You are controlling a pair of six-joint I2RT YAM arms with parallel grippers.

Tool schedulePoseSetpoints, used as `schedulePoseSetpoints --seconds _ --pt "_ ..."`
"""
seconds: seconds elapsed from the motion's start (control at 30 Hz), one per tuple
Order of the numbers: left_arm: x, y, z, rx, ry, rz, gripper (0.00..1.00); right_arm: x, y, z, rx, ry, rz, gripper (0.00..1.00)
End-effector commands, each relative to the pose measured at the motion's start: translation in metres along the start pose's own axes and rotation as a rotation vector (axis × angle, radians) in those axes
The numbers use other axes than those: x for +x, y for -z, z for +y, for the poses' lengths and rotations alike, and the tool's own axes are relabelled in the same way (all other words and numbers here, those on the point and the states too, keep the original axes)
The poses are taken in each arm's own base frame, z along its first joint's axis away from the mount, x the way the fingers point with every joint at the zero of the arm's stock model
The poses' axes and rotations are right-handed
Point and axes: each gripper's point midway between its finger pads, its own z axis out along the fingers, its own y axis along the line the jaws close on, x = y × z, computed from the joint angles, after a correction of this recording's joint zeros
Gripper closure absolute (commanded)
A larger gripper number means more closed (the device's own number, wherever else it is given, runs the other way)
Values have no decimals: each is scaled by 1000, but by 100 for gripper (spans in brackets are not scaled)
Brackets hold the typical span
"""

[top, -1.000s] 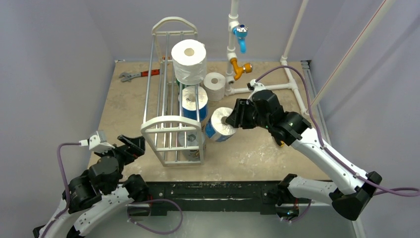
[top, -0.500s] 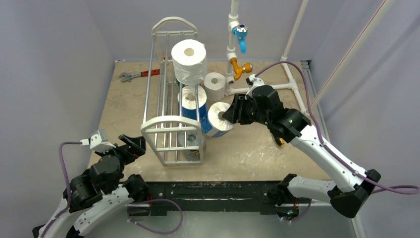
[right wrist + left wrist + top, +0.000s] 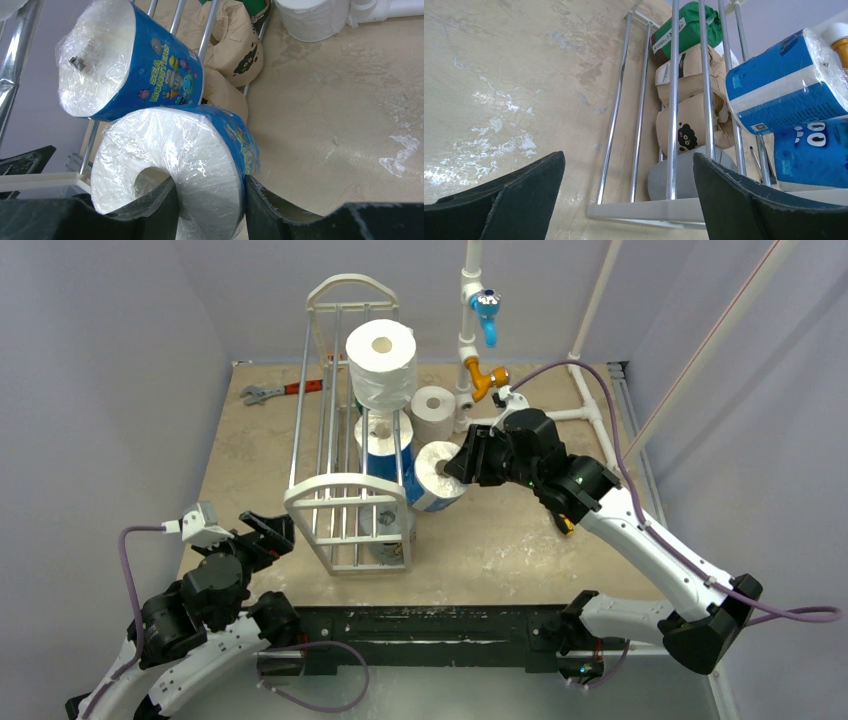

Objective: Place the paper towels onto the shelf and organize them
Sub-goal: Place the paper towel on the shelf.

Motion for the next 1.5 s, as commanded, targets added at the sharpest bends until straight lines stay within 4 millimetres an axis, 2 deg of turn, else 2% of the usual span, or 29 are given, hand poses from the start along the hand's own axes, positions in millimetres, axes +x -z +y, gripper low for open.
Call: schedulePoseSetpoints --seconds 0.0,0.23,0.6,0.87,1.27,1.47 --pt "-4 -2 -1 -7 -6 -19 0 -53 10 34 -99 3 -173 75" --pt "-4 -2 0 -9 -9 -19 0 -57 8 37 -101 18 -170 75" --pt "-3 -2 0 -7 -8 -16 0 -30 9 47 -168 80 -31 76" --pt "1 -3 -1 -10 -4 -2 0 -14 -1 53 -200 101 33 75" --pt "1 -3 -1 -12 -2 -4 1 -22 -5 72 -269 73 -8 76" --pt "3 -5 -5 -8 -6 4 0 -11 -13 80 -284 89 43 73"
